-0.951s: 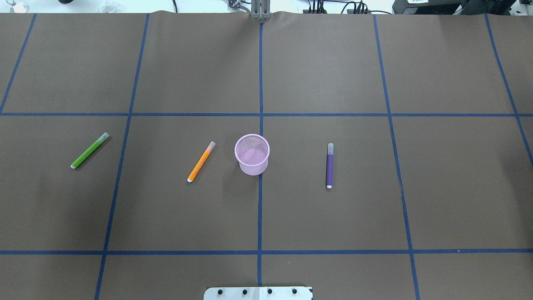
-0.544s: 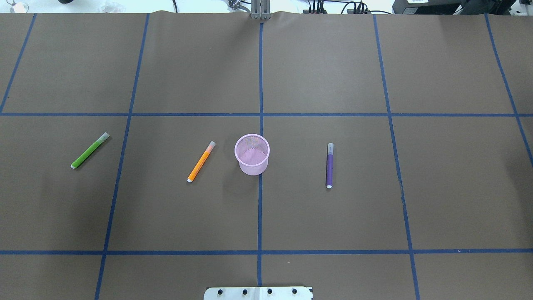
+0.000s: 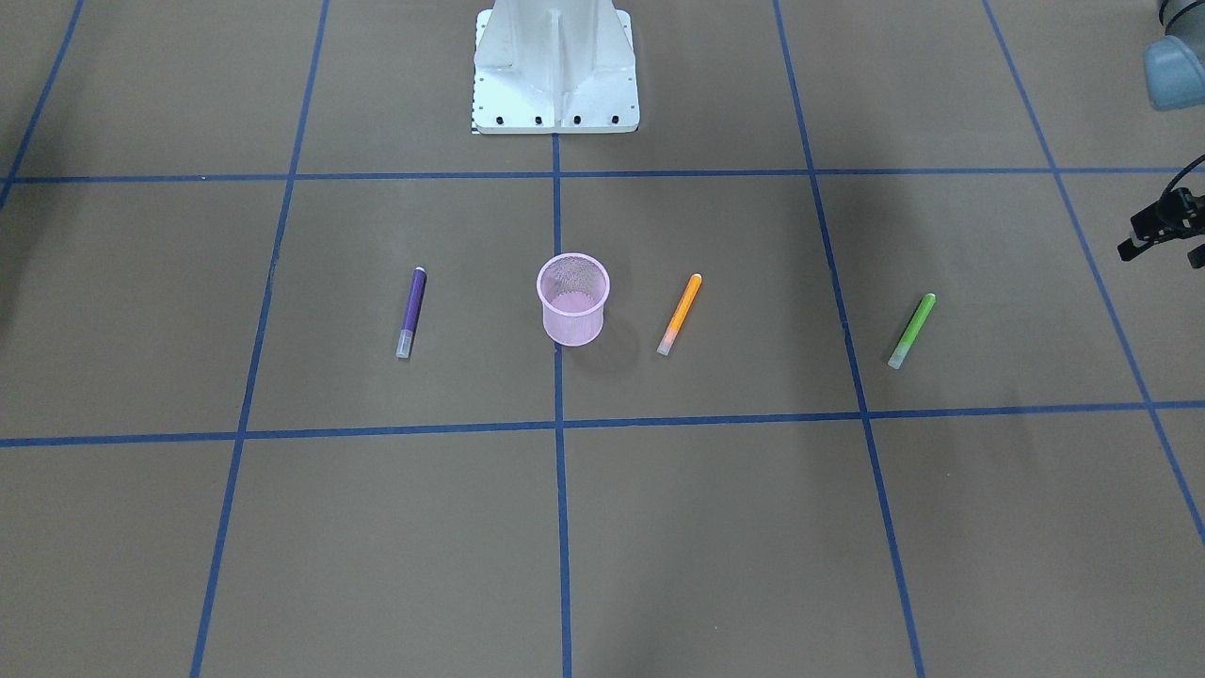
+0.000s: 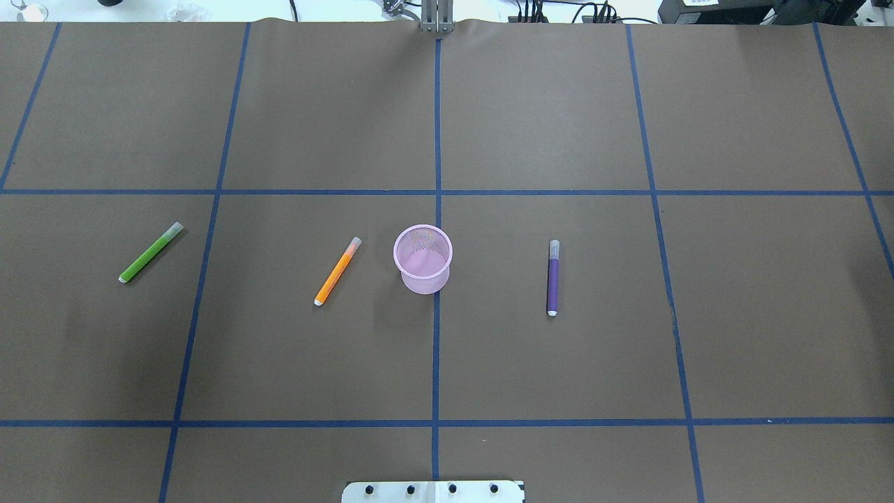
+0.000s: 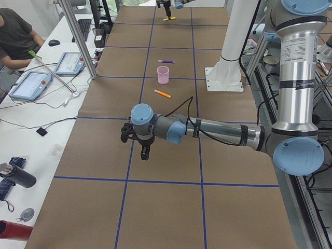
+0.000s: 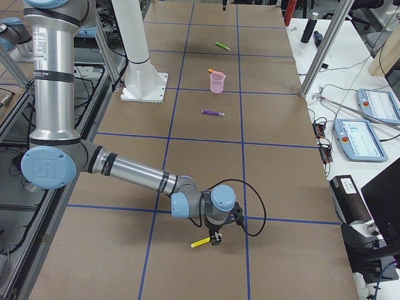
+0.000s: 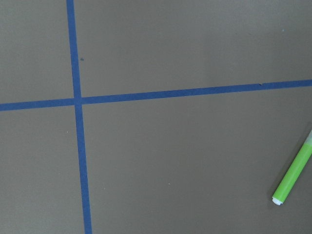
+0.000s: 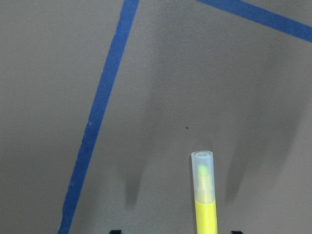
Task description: Collect pens into pen holder
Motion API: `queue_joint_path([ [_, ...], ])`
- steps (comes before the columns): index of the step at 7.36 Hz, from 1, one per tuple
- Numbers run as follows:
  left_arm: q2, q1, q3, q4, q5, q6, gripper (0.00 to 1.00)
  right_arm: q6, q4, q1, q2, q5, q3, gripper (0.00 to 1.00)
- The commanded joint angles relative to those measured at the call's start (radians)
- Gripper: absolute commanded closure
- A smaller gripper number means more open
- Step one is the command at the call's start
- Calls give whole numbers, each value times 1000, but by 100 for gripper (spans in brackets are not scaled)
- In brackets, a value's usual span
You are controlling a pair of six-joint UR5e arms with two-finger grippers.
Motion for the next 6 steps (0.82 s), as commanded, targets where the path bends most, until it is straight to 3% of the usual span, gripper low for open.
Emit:
queue_joint_path([
  [1,1,0,-2,0,-4,-1,0,0,1,1,7,-8,-26,21],
  [6,3,-2,-5,0,-7,-1,0,-3,1,1,22,-19,-58,30],
])
